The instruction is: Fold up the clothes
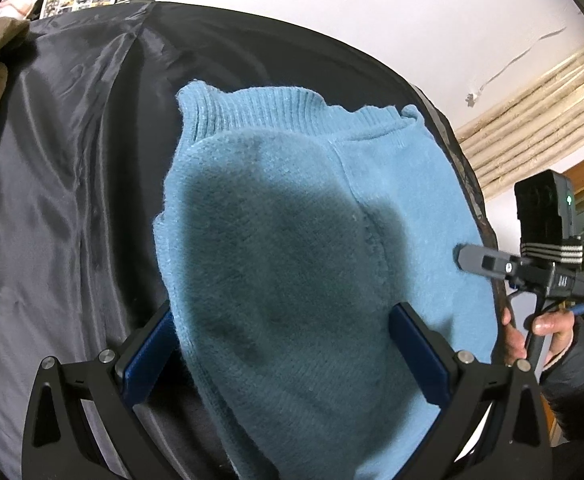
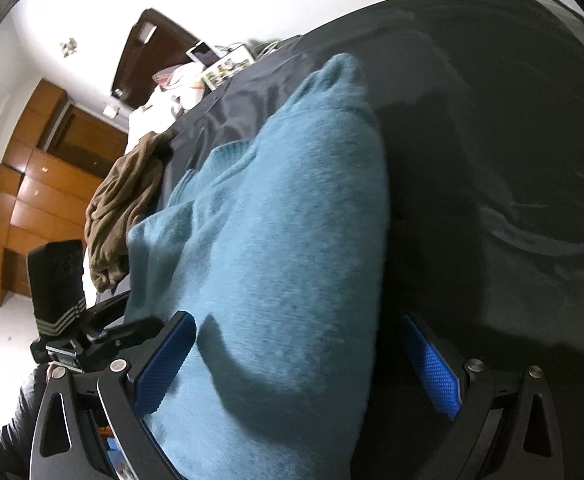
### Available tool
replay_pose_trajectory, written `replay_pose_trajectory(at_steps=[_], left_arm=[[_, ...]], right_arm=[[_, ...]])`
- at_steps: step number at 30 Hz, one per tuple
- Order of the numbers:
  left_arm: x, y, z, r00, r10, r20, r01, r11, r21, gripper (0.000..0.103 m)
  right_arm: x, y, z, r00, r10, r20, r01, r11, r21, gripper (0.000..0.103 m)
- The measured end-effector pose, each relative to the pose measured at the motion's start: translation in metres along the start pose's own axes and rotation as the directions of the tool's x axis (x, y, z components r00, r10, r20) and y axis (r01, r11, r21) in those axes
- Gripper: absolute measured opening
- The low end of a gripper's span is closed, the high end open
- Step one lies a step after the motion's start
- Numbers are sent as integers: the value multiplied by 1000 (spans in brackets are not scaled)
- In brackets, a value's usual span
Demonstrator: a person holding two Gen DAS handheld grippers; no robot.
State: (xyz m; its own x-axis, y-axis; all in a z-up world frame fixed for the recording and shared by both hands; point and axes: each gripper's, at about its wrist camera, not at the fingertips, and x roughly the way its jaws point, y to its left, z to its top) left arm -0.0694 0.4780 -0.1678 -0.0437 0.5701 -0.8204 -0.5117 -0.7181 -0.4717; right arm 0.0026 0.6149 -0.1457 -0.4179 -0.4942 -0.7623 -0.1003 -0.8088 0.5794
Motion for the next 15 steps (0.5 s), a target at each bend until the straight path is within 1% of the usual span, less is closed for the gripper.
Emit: replay_pose_trajectory(at_steps=[2,3,5,6,7,8,10,12,13,14,15], left_arm=[[-2,4,0,1000,-14,6,15,1000,-23,102],[-3,6,0,1000,-22,9,23,999,-36,102],[-5,13,1,999,-47,17,48,996,-74,102],[-6,17,1,998,-63,21,65,993,-97,102],[-8,22,1,996,-83,27,85,988,-129,102],[-9,26,1,995,-99,32,103,982,-155,102],[-11,34,2,991,-130,39,135,969,-206,102],[-13,41,2,987,-152,43,158,955,-250,102],[-14,42,2,989,-142,41,148,953,-265,99],[-15,43,2,992,-121,37,127,953,-274,95],[-16,43,2,995,-99,29,103,954,-282,82]], right_arm=[[4,4,-1,999,28,-17,-28,999,-22,101],[7,8,-2,999,40,-29,-41,998,-38,98],[10,17,-6,999,14,-34,-17,997,-77,97],[11,19,-6,999,0,-32,-3,996,-90,93],[11,21,-6,999,-12,-31,9,995,-100,86],[12,20,-6,999,-16,-31,13,995,-95,82],[10,18,-5,1000,-10,-27,8,996,-84,70],[6,16,-5,1000,3,-21,-5,997,-72,61],[4,16,-5,1000,7,-18,-8,998,-69,57],[3,19,-5,1000,-1,-14,0,997,-81,55],[1,22,-5,1000,-10,-9,9,996,-94,52]])
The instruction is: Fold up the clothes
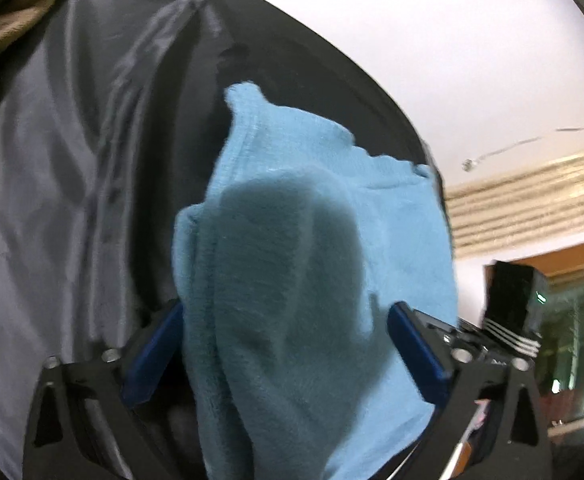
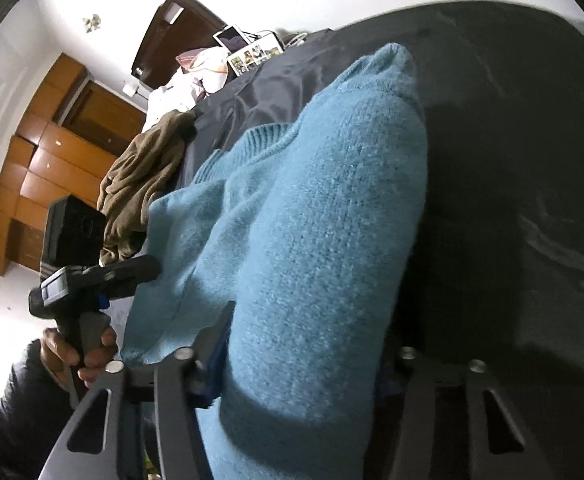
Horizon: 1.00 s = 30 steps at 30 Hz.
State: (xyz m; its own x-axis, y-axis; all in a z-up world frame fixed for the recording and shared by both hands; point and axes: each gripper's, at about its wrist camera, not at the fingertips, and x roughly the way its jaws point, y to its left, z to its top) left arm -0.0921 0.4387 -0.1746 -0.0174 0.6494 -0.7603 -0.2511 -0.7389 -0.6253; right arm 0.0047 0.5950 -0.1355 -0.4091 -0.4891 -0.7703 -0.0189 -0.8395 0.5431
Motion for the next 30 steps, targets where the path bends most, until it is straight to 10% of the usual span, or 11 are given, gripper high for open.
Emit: replay_pose_trajectory(at_steps=[3,14,30], left_arm=[[-1,5,-2,1000,11,-10,-12,999,-33,66],[9,-16,-8,999,18,-27,-19,999,-45,54],[76,-101,28,996,0,-91,8,997,79,42]], right_arm=[[-5,12,0,999,-38,18,38,998,-41,48],[-38,6,5,989,-121,88,130,987,-98,45],[-128,-106,25,942,-270,200,266,963,44,45]])
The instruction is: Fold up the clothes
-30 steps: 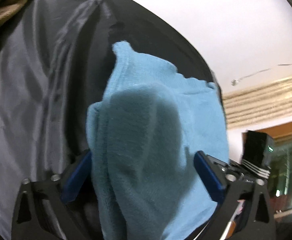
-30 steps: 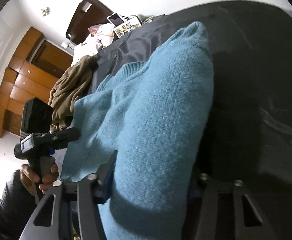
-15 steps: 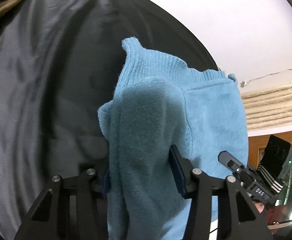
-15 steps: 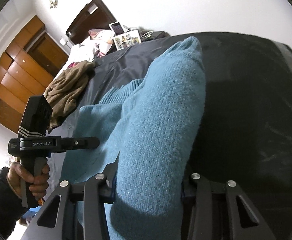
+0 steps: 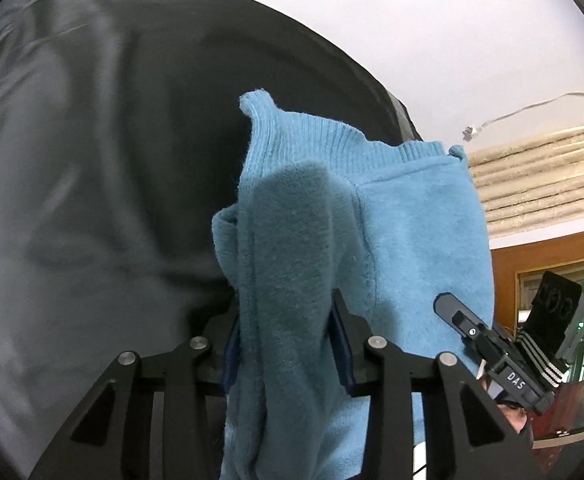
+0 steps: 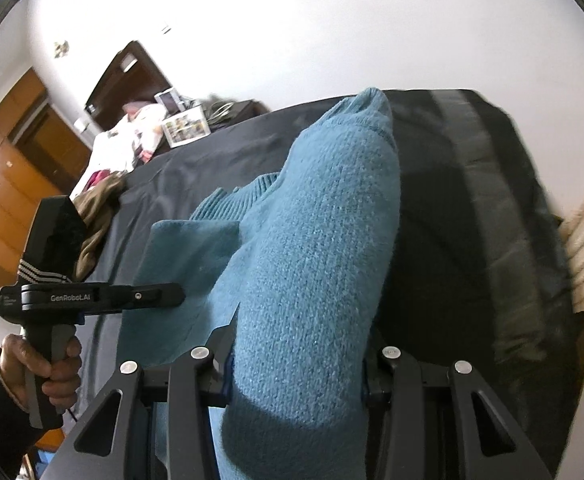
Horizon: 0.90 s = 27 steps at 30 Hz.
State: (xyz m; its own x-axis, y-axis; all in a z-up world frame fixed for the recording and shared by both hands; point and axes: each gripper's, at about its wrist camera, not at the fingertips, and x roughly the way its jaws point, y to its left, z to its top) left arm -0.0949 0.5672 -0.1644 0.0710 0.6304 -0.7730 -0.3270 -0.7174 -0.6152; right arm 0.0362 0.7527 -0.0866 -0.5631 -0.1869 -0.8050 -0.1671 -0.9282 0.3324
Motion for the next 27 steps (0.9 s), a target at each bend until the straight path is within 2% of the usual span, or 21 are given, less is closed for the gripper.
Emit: replay_pose_trajectory(at_steps=[11,22,24,27], left_arm=[[19,-28,33,999,-28,-16,28,999,23,42],[20,-7,60,999,-36,-20,36,999,0,42],[35,-30,74,999,-41,-23,41,999,-1,42],[48,-53,76,998,-50,-26,50,999,5,43]], right_arm=[[-11,-84,42,992,-115,48,112,991,75,44],[4,-122,58,984,-167,54,158,978,138,44],[6,-125,59,984,-171,54,163,978,129,45],[9,-128,61,983,-176,54,169,979,115,45]])
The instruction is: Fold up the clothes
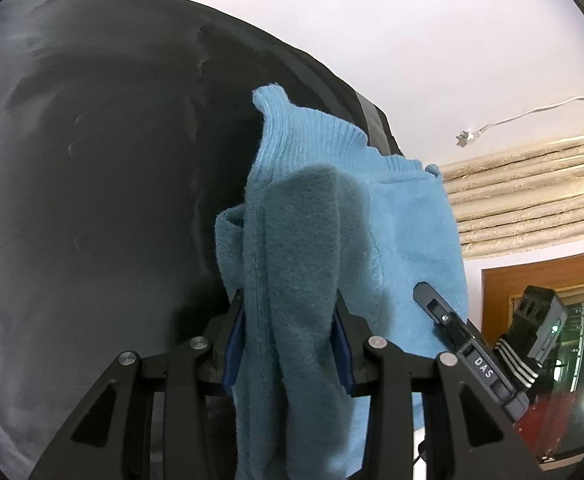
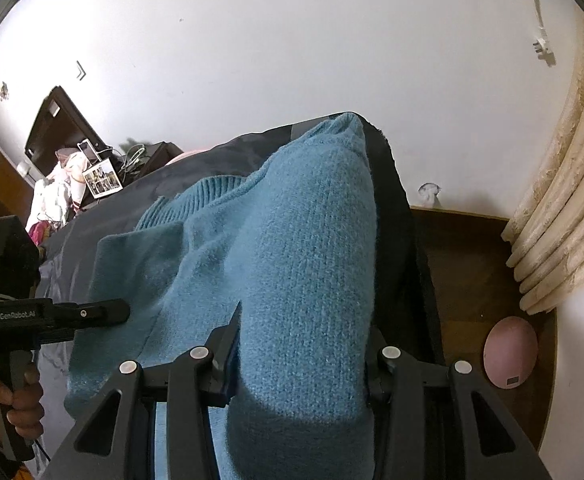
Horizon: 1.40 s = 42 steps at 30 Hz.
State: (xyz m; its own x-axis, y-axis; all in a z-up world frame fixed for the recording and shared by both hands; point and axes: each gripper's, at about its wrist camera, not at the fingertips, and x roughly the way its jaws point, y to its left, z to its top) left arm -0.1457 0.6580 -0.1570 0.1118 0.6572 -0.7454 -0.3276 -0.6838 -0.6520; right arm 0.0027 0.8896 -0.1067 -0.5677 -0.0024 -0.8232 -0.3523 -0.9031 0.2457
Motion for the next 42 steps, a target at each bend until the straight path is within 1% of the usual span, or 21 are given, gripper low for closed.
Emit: replay_pose_trajectory(at_steps=[2,3,5,6,7,10,13,17,20,23,25,26,28,29,32,33,35,36,37,38,42], left_arm=[[14,-17,4,1000,-1,-1,1,1000,8,45],[14,-18,5,1000,0,-1,0,1000,15,46],[13,-19,5,1000,12,1,-12,999,39,48],[15,-21,6,1000,23,3,-23,999,47,52],[16,-24,6,999,38,5,-38,998,56,59],[10,-26,3,998,70,4,-70,995,73,59],[-3,-33,0,995,100,19,-101,989,105,59],[-32,-48,-11,990,126,56,-134,975,179,59],[-54,-64,-32,987,150,63,-162,954,252,59],[-78,-70,-67,992,123,31,-126,937,326,59],[-73,-80,-84,991,132,15,-129,923,364,60],[-67,-83,-91,990,142,4,-133,917,377,60],[-37,-92,-96,983,181,-1,-167,908,384,65],[-28,-92,-98,980,199,-4,-183,908,377,65],[-20,-78,-105,975,220,-34,-196,922,335,66],[-17,-74,-106,972,233,-35,-209,920,332,66],[-12,-65,-109,958,283,-41,-254,908,333,66],[-10,-58,-110,955,291,-53,-260,911,321,67],[-10,-52,-112,959,275,-60,-246,922,299,68],[-12,-48,-114,963,264,-54,-239,928,287,69],[-15,-49,-121,957,289,-29,-265,912,314,69]], right_arm=[[3,1,1,1000,-3,1,3,1000,-10,45],[5,2,1,1000,-3,2,3,1000,-11,45],[5,0,-1,1000,-5,1,5,1000,-10,51],[6,0,-1,1000,-8,-2,8,1000,-9,57],[7,2,1,1000,-16,-6,16,1000,-10,64],[4,9,3,999,-47,-18,46,998,-38,72],[-12,17,1,997,-83,3,83,993,-88,73],[-48,14,-15,991,-124,56,129,988,-89,74],[-74,7,-36,982,-172,81,178,980,-83,74],[-88,4,-62,971,-223,84,231,968,-100,74],[-89,1,-76,965,-254,65,260,959,-111,74],[-87,-1,-80,965,-257,53,261,960,-104,74],[-83,-4,-87,965,-262,30,263,961,-89,74],[-82,-6,-89,965,-261,28,263,961,-84,74],[-76,-6,-92,962,-271,25,272,958,-95,74],[-74,-5,-93,961,-276,22,277,955,-105,74],[-68,-4,-97,955,-296,5,294,946,-136,74],[-66,-4,-99,953,-304,-1,300,943,-145,74],[-64,-5,-103,953,-304,-4,300,942,-147,74],[-63,-7,-106,952,-305,-9,300,943,-145,74],[-59,-7,-111,944,-330,-9,324,932,-164,74]])
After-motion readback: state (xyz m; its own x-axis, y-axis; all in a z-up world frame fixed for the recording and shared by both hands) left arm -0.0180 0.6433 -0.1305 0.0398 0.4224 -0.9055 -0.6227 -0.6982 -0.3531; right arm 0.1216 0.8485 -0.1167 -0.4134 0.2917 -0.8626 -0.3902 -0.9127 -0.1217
